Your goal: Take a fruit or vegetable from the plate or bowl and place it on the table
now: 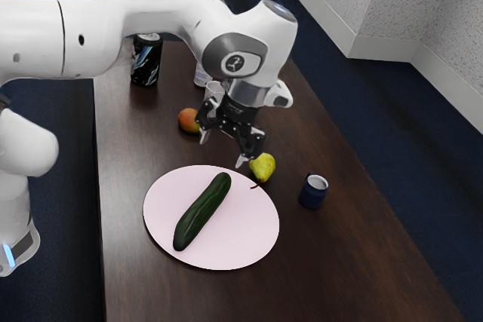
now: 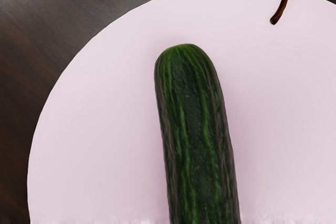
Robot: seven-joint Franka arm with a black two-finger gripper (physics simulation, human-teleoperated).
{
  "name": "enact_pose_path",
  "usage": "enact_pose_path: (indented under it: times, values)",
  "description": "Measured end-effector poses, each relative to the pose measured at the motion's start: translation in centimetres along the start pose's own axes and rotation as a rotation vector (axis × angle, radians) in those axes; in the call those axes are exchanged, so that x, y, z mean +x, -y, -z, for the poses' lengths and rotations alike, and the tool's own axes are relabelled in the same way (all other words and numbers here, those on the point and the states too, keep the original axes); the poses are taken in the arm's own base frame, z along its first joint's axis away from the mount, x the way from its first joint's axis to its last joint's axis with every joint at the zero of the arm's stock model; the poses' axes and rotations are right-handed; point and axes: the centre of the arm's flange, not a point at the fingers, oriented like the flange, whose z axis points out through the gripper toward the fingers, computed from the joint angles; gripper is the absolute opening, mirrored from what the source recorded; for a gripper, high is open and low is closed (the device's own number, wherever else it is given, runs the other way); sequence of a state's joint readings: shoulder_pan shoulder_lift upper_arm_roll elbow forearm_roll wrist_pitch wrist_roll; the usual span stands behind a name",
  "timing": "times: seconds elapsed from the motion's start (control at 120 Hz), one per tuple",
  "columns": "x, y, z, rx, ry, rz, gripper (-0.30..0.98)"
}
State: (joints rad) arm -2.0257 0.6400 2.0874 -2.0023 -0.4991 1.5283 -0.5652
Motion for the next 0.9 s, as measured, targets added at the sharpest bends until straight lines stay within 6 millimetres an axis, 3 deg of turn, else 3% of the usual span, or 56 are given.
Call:
enact_pose_path:
  times: [0.083,0.225,0.358,0.467,0.7,0.9]
  values:
    - [-2.2,-0.3,-0.6,-0.008,-0.035,0.016,0.69]
    - [-2.7,-0.6,-1.6,-0.028,-0.034,0.078,0.69]
    - [-2.8,0.3,-6.1,-0.023,0.033,0.141,0.69]
    - [-3.9,-0.4,-8.6,-0.031,0.051,0.167,0.69]
    - [-5.3,-2.0,-9.8,-0.065,0.050,0.203,0.69]
    - [-4.6,-1.8,-10.6,-0.078,0.047,0.247,0.68]
